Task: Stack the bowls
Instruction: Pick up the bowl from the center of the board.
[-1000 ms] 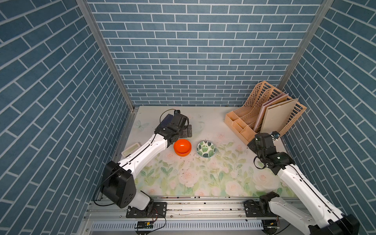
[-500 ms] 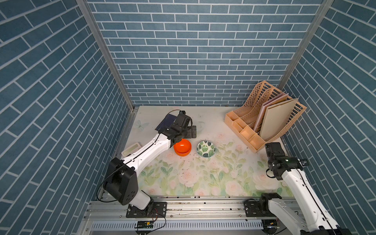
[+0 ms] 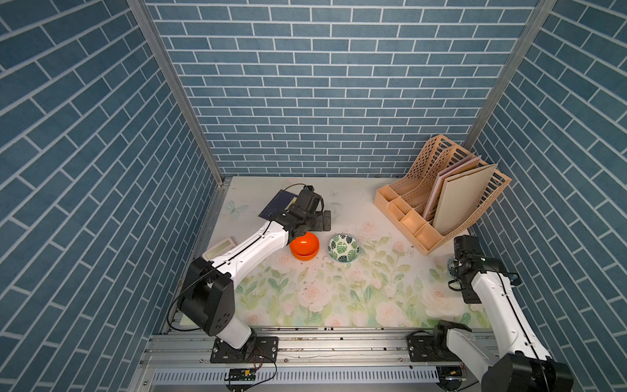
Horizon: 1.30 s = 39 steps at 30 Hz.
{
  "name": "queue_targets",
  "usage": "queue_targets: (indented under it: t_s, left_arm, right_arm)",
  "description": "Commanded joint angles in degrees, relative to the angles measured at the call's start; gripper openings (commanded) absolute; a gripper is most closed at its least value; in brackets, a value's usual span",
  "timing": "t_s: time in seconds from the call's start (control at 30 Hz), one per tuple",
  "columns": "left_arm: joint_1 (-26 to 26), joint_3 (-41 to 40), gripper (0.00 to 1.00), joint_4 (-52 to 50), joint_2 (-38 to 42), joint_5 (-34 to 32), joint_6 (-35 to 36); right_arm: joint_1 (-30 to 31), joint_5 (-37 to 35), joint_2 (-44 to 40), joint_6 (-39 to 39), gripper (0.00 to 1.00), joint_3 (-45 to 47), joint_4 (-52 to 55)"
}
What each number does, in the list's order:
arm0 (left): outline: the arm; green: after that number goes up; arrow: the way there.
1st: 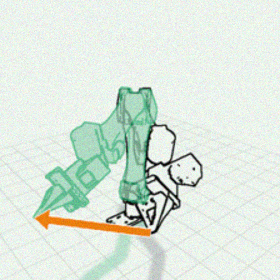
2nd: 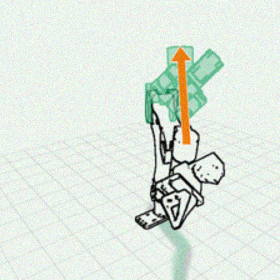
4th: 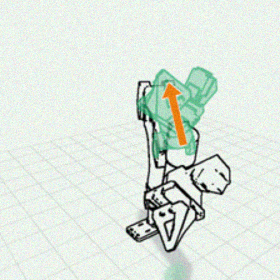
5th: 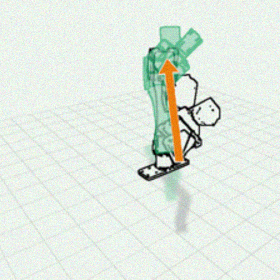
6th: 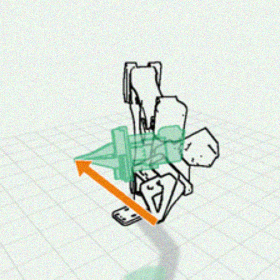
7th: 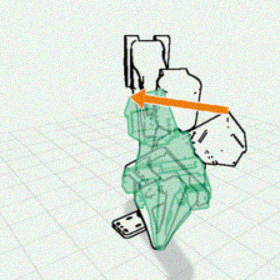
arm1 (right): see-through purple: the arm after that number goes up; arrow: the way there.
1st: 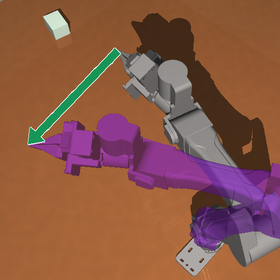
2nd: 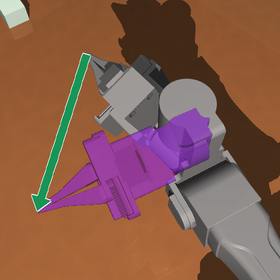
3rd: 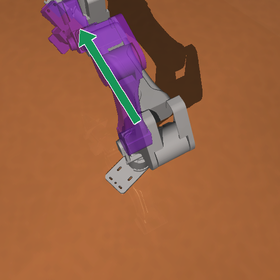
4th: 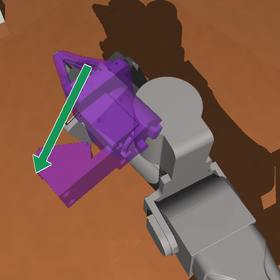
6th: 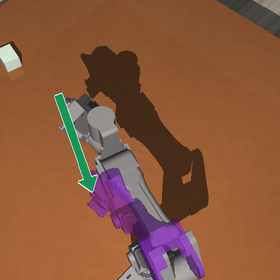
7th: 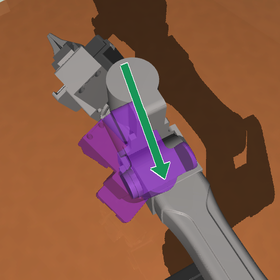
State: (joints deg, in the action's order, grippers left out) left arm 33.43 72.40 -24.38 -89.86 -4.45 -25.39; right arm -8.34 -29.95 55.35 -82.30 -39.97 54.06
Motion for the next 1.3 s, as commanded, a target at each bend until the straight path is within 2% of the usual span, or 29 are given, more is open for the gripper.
queue_targets:
  t_s: [0.0,0.23,0.63,0.7,0.87,1.07,1.27]
  left_arm:
    - [0.3,1.2,1.0,-0.6,0.9,-1.3,1.3]
    - [0.3,2.5,1.0,-1.9,0.2,-2.7,1.5]
    - [0.3,3.1,1.0,-2.5,0.0,-3.0,0.8]
    - [0.2,3.0,1.0,-2.5,0.1,-3.2,0.8]
    - [0.3,3.4,1.0,-3.0,0.1,-3.9,1.0]
    - [0.3,3.4,1.0,-2.7,-0.2,-3.7,0.7]
    - [0.3,3.6,1.0,-2.4,-0.6,-3.4,0.2]
  right_arm:
    - [-2.4,4.5,0.8,10.1,0.72,2.2,-9.2]
    - [-6.2,9.8,1.7,16.2,0.7,7.8,-19.5]
    - [-10.1,12.5,4.6,23.2,0.61,12.4,-28.8]
    - [-11.0,13.3,5.0,24.4,0.55,13.6,-30.6]
    - [-11.9,14.7,5.2,25.7,0.31,15.5,-33.2]
    - [-12.0,17.1,4.5,28.1,0.02,13.2,-33.2]
    - [-11.8,21.5,2.2,30.7,0.0,8.0,-30.0]
